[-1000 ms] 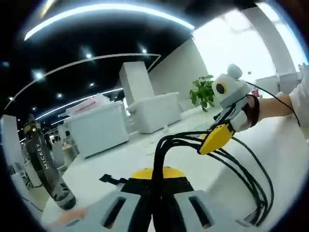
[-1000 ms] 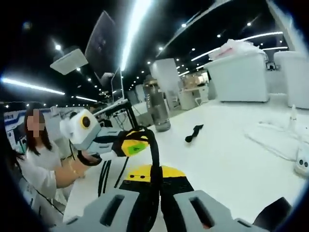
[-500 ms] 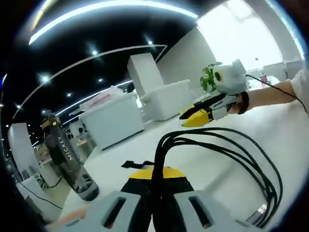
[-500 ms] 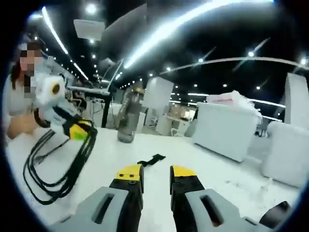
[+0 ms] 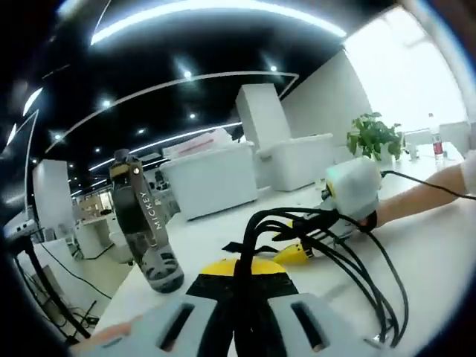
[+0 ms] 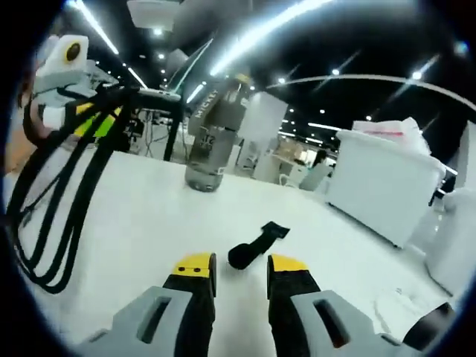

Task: Coil the Type-C to USB data cable on the desktop and secure it with Velcro straps.

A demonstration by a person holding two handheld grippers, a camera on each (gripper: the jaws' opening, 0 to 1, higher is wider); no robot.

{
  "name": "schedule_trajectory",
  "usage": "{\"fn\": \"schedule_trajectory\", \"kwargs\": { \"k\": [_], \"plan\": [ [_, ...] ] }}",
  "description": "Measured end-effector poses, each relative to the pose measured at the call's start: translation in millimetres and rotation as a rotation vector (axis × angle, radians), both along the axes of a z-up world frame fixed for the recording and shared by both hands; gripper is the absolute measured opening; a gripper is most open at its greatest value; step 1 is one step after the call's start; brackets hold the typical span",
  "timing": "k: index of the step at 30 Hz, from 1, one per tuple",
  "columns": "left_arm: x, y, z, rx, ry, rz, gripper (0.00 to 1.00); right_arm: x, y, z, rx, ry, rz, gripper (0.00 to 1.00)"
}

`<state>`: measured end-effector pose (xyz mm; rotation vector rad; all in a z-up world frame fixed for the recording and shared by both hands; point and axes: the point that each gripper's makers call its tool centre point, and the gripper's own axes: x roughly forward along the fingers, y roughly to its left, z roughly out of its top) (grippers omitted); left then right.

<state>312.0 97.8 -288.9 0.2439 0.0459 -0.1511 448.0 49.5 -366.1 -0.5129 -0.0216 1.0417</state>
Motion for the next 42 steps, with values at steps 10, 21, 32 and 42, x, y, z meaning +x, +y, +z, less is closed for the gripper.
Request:
{"fn": "schedule_trajectory", "kwargs": {
  "k": [10, 21, 32, 42],
  "plan": [
    [-0.5, -3.0, 0.6, 0.017, -0.005, 0.006, 0.04, 10.0, 5.3, 14.3, -0.036, -0.145, -0.023, 0.05],
    [2.0, -8.2, -1.6, 0.019, 0.000, -0.002, 0.04, -0.3, -35.4, 33.7, -0.108, -0.226, -0.035, 0.01],
    [-4.2, -69.1, -2.7, -0.052, -0.005, -0.247, 0.04, -65.3, -194.5, 62.4, -0.268, -0.454, -0.155, 0.01],
    [-40.0, -146.5, 13.4, -0.042, -0.017, -0.397, 0.04, -141.9, -249.7, 28.9, -0.264, -0.327, -0.128, 0.01]
  ]
}}
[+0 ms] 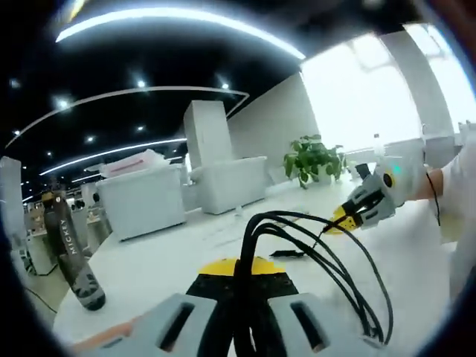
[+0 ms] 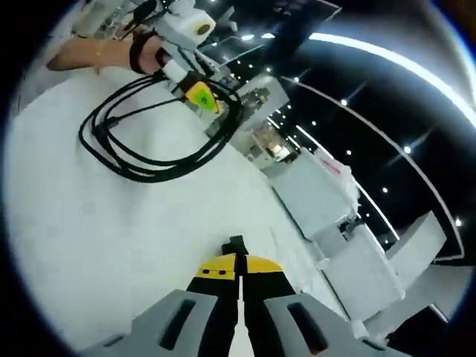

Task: Coil the Type-C to USB data cable on the desktop and secure it with Velcro straps.

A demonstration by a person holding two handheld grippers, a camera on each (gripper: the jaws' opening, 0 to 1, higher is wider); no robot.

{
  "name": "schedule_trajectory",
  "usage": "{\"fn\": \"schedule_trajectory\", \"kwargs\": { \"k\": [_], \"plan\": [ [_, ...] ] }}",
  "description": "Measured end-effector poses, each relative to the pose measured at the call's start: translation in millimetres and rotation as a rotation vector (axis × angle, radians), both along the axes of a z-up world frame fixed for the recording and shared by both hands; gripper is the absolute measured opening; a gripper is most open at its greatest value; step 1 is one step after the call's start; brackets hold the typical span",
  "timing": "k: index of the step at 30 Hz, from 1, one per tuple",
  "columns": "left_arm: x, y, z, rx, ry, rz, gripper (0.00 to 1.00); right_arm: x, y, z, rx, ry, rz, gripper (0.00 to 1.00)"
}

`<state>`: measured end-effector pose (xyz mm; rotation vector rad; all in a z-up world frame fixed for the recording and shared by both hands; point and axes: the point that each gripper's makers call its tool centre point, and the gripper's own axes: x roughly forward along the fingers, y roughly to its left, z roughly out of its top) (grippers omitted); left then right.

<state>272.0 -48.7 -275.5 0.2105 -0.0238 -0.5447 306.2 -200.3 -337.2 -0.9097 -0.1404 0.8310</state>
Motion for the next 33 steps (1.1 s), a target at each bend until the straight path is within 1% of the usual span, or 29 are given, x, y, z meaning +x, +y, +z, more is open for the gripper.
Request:
{"fn": "schedule_trajectory", "kwargs": {
  "k": [2, 3, 5, 6, 7, 8, 9, 11, 13, 14, 16, 18, 19, 20, 21, 22, 24, 26, 28, 29, 30, 31, 32, 33],
  "plan": [
    [-9.3, -8.6, 8.9, 0.007, -0.016, -0.013, 0.04, -5.8, 0.6, -1.9, 0.008, 0.012, 0.000, 0.01],
    [-13.4, -11.8, 13.9, 0.008, -0.025, -0.018, 0.04, -7.8, 2.2, -2.1, 0.023, 0.017, 0.002, 0.01],
    [-22.4, -18.8, 23.1, 0.003, -0.038, -0.036, 0.04, -11.5, 7.5, -6.1, 0.069, 0.068, 0.017, 0.02],
    [-27.5, -22.9, 26.8, 0.004, -0.043, -0.048, 0.04, -15.4, 11.0, -10.1, 0.109, 0.130, 0.029, 0.02],
    [-30.5, -25.2, 28.8, 0.005, -0.045, -0.054, 0.04, -21.0, 15.8, -12.7, 0.170, 0.207, 0.052, 0.03],
    [-36.0, -29.4, 32.6, 0.007, -0.049, -0.064, 0.04, -24.1, 19.4, -12.9, 0.255, 0.283, 0.064, 0.07],
    [-40.0, -32.7, 34.5, 0.010, -0.050, -0.073, 0.04, -26.3, 19.3, -14.1, 0.286, 0.334, 0.061, 0.12],
    [-48.7, -39.6, 38.0, 0.021, -0.056, -0.090, 0.04, -34.0, 17.8, -11.0, 0.340, 0.399, 0.084, 0.20],
    [-56.9, -46.3, 42.1, 0.044, -0.068, -0.103, 0.04, -38.8, 10.1, -2.0, 0.438, 0.463, 0.081, 0.20],
    [-61.3, -49.9, 44.7, 0.058, -0.076, -0.110, 0.04, -40.9, 4.3, 4.1, 0.483, 0.483, 0.083, 0.20],
    [-70.0, -57.7, 51.3, 0.081, -0.090, -0.125, 0.04, -43.3, -10.9, 19.7, 0.574, 0.503, 0.079, 0.20],
    [-77.8, -66.5, 60.9, 0.091, -0.107, -0.139, 0.04, -48.5, -25.9, 43.8, 0.666, 0.485, 0.107, 0.20],
    [-80.0, -69.8, 64.3, 0.094, -0.113, -0.145, 0.04, -54.6, -30.8, 59.2, 0.720, 0.483, 0.135, 0.21],
    [-82.5, -75.1, 70.0, 0.094, -0.120, -0.157, 0.04, -58.6, -33.1, 68.0, 0.744, 0.488, 0.147, 0.23],
    [-84.0, -82.0, 77.4, 0.095, -0.122, -0.174, 0.04, -64.7, -35.9, 81.4, 0.770, 0.486, 0.168, 0.25],
    [-84.8, -89.2, 80.6, 0.091, -0.117, -0.190, 0.04, -71.6, -38.2, 97.5, 0.798, 0.481, 0.185, 0.28],
    [-85.2, -105.1, 84.5, 0.080, -0.100, -0.228, 0.04, -84.3, -37.5, 118.2, 0.810, 0.461, 0.225, 0.33],
    [-85.6, -122.2, 87.6, 0.048, -0.078, -0.273, 0.04, -93.7, -36.8, 132.7, 0.822, 0.440, 0.238, 0.37],
    [-87.1, -139.5, 91.5, 0.014, -0.062, -0.318, 0.04, -101.8, -32.3, 137.5, 0.797, 0.412, 0.242, 0.41],
    [-87.8, -147.2, 93.1, 0.007, -0.059, -0.334, 0.04, -102.8, -31.1, 136.6, 0.768, 0.379, 0.230, 0.42],
    [-89.7, -157.2, 95.4, -0.006, -0.061, -0.353, 0.04, -101.9, -31.4, 134.0, 0.735, 0.341, 0.203, 0.41],
    [-90.9, -162.1, 96.2, -0.010, -0.062, -0.364, 0.04, -96.4, -36.4, 131.2, 0.709, 0.291, 0.149, 0.35],
    [-92.1, -167.8, 96.3, -0.014, -0.062, -0.376, 0.04, -92.9, -41.2, 129.8, 0.676, 0.235, 0.112, 0.21],
    [-92.1, -171.8, 95.7, -0.023, -0.053, -0.382, 0.04, -90.9, -46.2, 131.0, 0.654, 0.181, 0.100, 0.12]
  ]
}}
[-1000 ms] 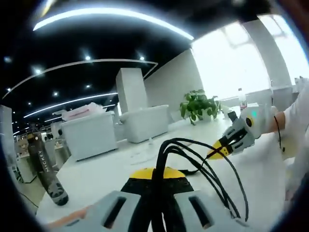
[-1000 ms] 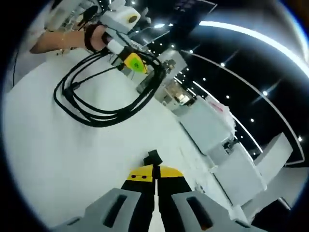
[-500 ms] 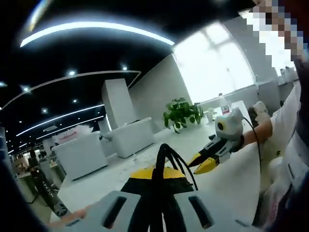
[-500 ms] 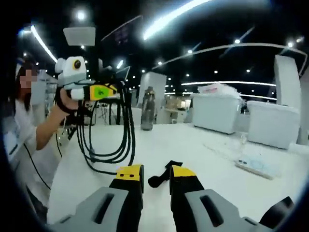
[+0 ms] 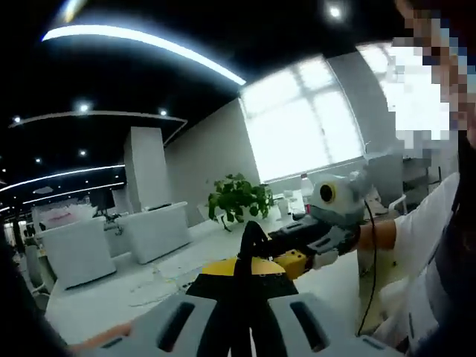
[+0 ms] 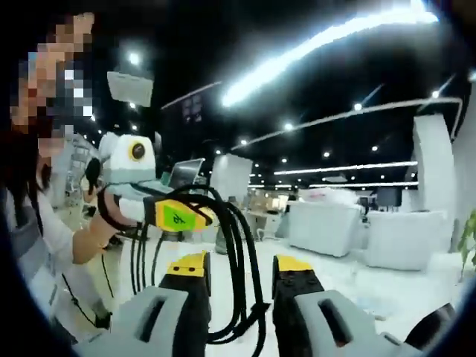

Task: Coil the Type-C to USB data cable on the desktop and secure it with Velcro straps.

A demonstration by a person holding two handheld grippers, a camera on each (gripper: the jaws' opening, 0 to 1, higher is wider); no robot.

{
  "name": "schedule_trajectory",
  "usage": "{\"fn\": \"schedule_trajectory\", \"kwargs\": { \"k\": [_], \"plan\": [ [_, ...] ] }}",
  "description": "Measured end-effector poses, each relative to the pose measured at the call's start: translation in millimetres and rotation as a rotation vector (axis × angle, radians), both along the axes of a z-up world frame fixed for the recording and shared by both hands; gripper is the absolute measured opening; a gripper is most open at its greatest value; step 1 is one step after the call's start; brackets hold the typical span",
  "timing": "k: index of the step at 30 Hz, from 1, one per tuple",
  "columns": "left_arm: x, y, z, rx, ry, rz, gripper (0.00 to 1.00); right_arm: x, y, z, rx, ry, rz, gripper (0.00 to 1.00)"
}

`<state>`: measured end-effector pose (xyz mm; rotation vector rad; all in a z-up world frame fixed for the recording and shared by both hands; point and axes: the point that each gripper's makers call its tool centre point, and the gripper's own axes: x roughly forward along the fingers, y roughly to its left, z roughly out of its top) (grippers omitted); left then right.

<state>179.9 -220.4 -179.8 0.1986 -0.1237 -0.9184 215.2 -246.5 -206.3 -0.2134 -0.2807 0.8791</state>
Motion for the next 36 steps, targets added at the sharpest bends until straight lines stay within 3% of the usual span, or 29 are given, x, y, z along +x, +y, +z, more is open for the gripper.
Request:
{"fn": "schedule_trajectory", "kwargs": {
  "k": [1, 2, 5, 7, 8, 14, 18, 20, 21, 22, 25, 26, 28, 30, 32, 36],
  "plan": [
    [0.5, -2.8, -3.7, -0.023, 0.041, -0.004, 0.04, -3.4, -0.8, 0.1, -0.011, -0.021, 0.023, 0.09],
    [3.4, -3.3, -8.2, -0.054, 0.093, -0.011, 0.04, -4.2, -3.6, -3.3, -0.028, 0.004, 0.040, 0.06],
    [17.8, -3.0, -36.7, -0.117, 0.262, -0.043, 0.04, 2.6, -9.4, -31.2, -0.128, 0.171, 0.033, 0.06],
    [31.9, -1.2, -59.6, -0.123, 0.314, -0.039, 0.04, 10.9, -10.1, -45.6, -0.170, 0.226, 0.017, 0.06],
    [39.4, 0.6, -69.6, -0.130, 0.336, -0.032, 0.04, 22.0, -9.2, -61.4, -0.211, 0.261, 0.003, 0.06],
    [76.3, 19.8, -109.8, -0.090, 0.373, 0.016, 0.05, 54.6, 6.4, -103.3, -0.239, 0.428, 0.022, 0.06],
    [93.1, 29.8, -140.1, -0.019, 0.357, 0.103, 0.05, 75.3, 18.2, -124.4, -0.266, 0.485, 0.006, 0.06],
    [100.1, 34.8, -147.3, 0.003, 0.363, 0.126, 0.05, 81.0, 20.8, -130.8, -0.274, 0.500, 0.003, 0.06],
    [104.2, 38.2, -151.3, 0.000, 0.389, 0.143, 0.05, 83.0, 21.5, -133.3, -0.274, 0.498, 0.002, 0.06],
    [107.0, 40.2, -154.2, -0.018, 0.421, 0.154, 0.05, 85.0, 22.9, -130.4, -0.272, 0.456, 0.009, 0.06],
    [117.0, 46.9, -153.5, -0.023, 0.434, 0.177, 0.05, 88.1, 15.4, -107.4, -0.209, 0.288, -0.045, 0.16],
    [119.7, 50.5, -153.2, -0.017, 0.432, 0.194, 0.05, 81.5, 13.4, -99.7, -0.184, 0.249, -0.040, 0.17],
    [122.7, 54.2, -155.1, -0.018, 0.441, 0.212, 0.05, 57.5, 13.0, -87.3, -0.086, 0.244, 0.020, 0.17],
    [123.9, 54.9, -156.8, -0.029, 0.457, 0.212, 0.05, 39.0, 18.1, -92.1, -0.113, 0.263, 0.068, 0.17],
    [125.5, 54.3, -159.2, -0.033, 0.470, 0.210, 0.05, 23.4, 31.4, -104.1, -0.189, 0.244, 0.096, 0.23],
    [122.6, 47.4, -160.8, -0.029, 0.466, 0.216, 0.05, 18.3, 46.8, -124.8, -0.367, 0.078, 0.070, 0.24]
  ]
}}
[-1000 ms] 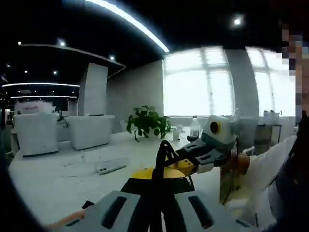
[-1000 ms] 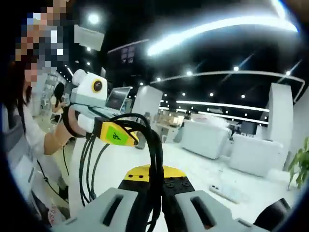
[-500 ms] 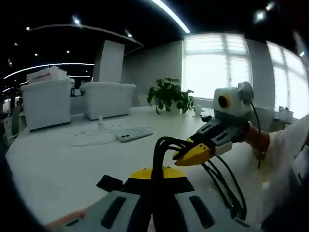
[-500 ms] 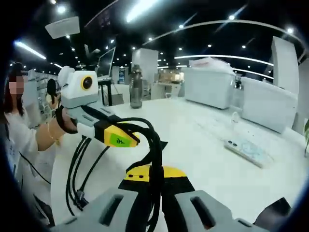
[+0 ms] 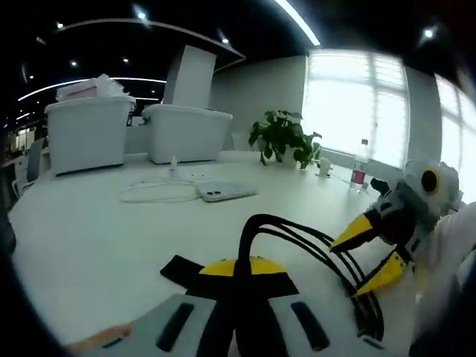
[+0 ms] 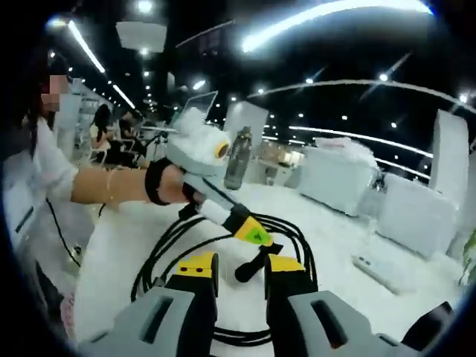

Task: Coil the Type-C to USB data cable on the desktop and secure it with Velcro straps.

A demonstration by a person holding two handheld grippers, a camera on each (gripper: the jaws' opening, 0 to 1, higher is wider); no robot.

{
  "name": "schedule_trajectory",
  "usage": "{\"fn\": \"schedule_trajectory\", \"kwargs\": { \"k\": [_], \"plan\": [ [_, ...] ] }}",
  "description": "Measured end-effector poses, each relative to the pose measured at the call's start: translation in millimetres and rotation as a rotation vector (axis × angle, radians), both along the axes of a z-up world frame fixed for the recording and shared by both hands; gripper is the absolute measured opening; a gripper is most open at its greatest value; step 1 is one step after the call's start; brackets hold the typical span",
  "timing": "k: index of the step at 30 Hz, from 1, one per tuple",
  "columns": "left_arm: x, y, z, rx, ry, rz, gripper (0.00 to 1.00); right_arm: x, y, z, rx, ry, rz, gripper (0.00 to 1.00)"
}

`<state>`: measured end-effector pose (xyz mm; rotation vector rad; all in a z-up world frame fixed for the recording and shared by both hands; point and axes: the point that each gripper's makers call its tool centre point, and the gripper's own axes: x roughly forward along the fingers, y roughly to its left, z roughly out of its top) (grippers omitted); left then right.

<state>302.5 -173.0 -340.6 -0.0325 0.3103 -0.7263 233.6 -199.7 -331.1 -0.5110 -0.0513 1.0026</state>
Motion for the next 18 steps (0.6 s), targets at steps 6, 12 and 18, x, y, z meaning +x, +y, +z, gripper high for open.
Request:
{"fn": "schedule_trajectory", "kwargs": {
  "k": [6, 12, 18],
  "plan": [
    [0.8, 0.9, 4.6, 0.003, -0.007, 0.007, 0.05, 12.3, 8.9, -21.4, -0.127, -0.105, -0.021, 0.24],
    [0.2, 2.2, 8.9, -0.028, 0.010, 0.000, 0.05, 21.8, 14.2, -20.9, -0.213, -0.218, -0.037, 0.14],
    [0.0, 4.3, 9.9, -0.033, 0.013, 0.004, 0.05, 28.6, 16.4, -20.4, -0.274, -0.288, -0.047, 0.10]
  ]
}}
